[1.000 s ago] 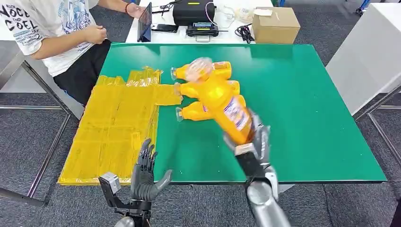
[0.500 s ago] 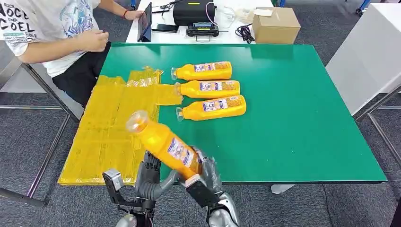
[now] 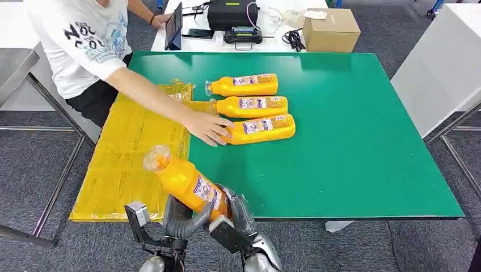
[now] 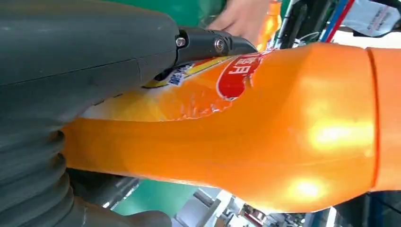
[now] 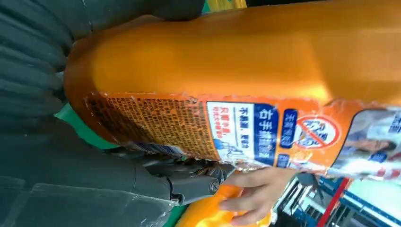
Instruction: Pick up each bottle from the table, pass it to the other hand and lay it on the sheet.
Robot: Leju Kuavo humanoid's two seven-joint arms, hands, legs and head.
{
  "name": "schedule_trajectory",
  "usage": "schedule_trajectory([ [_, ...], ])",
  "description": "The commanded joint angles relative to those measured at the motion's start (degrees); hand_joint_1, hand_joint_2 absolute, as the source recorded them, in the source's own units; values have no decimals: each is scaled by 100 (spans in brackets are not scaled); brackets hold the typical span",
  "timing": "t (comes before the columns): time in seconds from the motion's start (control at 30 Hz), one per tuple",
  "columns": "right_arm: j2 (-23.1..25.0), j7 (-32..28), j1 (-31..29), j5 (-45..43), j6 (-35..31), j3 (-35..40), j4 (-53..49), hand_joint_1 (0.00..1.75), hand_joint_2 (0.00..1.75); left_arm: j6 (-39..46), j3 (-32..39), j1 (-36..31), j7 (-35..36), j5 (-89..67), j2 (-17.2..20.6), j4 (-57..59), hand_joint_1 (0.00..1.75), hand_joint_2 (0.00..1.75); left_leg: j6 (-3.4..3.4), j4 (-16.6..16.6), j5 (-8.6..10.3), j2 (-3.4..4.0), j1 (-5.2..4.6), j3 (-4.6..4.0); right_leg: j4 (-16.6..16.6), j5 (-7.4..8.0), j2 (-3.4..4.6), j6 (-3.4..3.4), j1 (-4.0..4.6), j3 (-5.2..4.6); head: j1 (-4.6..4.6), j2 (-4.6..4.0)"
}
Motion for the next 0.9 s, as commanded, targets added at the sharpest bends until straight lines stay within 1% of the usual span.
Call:
schedule_trajectory([
  [0.03,162,17,-299,64,57,415,761,175,175,-34,-119,-159,52,3,86,229,0,175,-8,-4,-10,12,3,27,-4,-7,9,-11,4,24,0,0],
  [0.07,174,17,-321,68,121,467,800,175,175,-32,-114,-171,52,4,81,255,0,175,-6,-4,-5,7,2,15,-4,-3,5,-7,2,13,2,0],
  [0.1,198,36,-355,104,167,556,859,175,175,-30,-108,-194,52,5,71,316,0,175,-9,-3,-12,13,5,30,-5,-8,10,-12,6,27,0,0],
  [0.17,210,98,-412,269,123,776,1006,175,175,-39,-100,-247,41,-17,56,403,0,175,-7,-4,-6,9,2,18,-3,-4,6,-9,3,15,0,0],
  [0.2,211,114,-425,299,148,836,1043,175,175,-23,-92,-270,21,-50,55,431,0,175,-10,-3,-13,13,5,32,-3,-9,10,-13,7,28,0,0],
  [0.23,205,114,-413,296,147,834,1049,175,175,-22,-89,-273,21,-50,57,434,0,175,-9,-4,-9,10,3,25,-2,-7,7,-11,4,22,0,0],
  [0.27,192,118,-437,310,249,906,1093,175,175,-29,-107,-344,26,-78,132,560,0,175,-7,-4,-6,5,3,19,-4,-5,2,-9,4,17,0,0],
  [0.3,151,136,-408,329,277,964,1120,175,175,-58,-113,-392,-22,-94,163,649,0,175,-10,-5,-11,5,5,31,-4,-10,2,-13,6,29,-2,0],
  [0.37,106,77,-397,278,325,1043,1193,175,175,-196,-78,-439,-146,-77,168,761,0,175,-7,-8,-3,-2,4,22,-8,-5,-4,-8,4,21,0,0],
  [0.4,104,56,-397,259,323,1038,1207,175,175,-222,-75,-439,-161,-74,163,753,0,175,-10,-9,-9,-2,5,37,-9,-11,-5,-13,7,36,-2,0],
  [0.43,105,22,-396,177,337,996,1210,175,175,-255,-82,-423,-183,-90,155,716,112,175,-8,-7,-7,-4,5,30,-8,-9,-7,-10,6,29,0,0],
  [0.47,104,17,-398,142,329,971,1196,175,175,-281,-87,-409,-189,-88,151,688,175,175,-6,-6,-4,-1,3,19,-5,-5,-4,-7,3,16,-2,0],
  [0.5,95,4,-387,80,335,929,1147,175,175,-297,-24,-353,-202,-62,74,603,175,175,-9,-3,-12,-1,5,36,-4,-14,-6,-12,5,33,-2,0],
  [0.53,89,7,-380,55,332,909,1117,175,175,-307,-20,-319,-206,-83,51,534,175,175,-8,-4,-9,-2,6,28,-5,-10,-6,-10,7,26,0,0],
  [0.57,104,4,-403,-2,362,846,1068,175,175,-304,-53,-283,-203,-125,45,444,175,175,-5,-3,-4,-5,2,15,-3,-6,-8,-6,2,13,-2,0],
  [0.6,104,13,-405,-29,391,814,1028,175,175,-301,-47,-266,-198,-134,41,411,175,175,-9,-1,-13,-3,6,34,-3,-15,-8,-11,6,33,0,0],
  [0.67,95,58,-405,1,385,800,964,175,175,-299,-25,-253,-196,-137,39,400,175,175,-6,-1,-4,-3,1,13,-1,-7,-6,-7,2,10,-2,0],
  [0.7,95,58,-405,1,385,800,964,175,175,-299,-25,-253,-196,-137,39,400,175,175,-9,1,-12,-1,5,28,-2,-13,-5,-12,6,27,0,0],
  [0.87,87,44,-364,28,377,775,898,175,175,-358,33,-259,-191,-125,37,437,175,175,-6,-3,-4,-1,2,16,-4,-6,-4,-8,3,13,-2,0],
  [0.9,87,44,-364,28,377,775,898,175,175,-358,33,-259,-191,-125,37,437,175,175,-10,-2,-11,1,6,30,-4,-12,-4,-13,7,28,0,0],
])
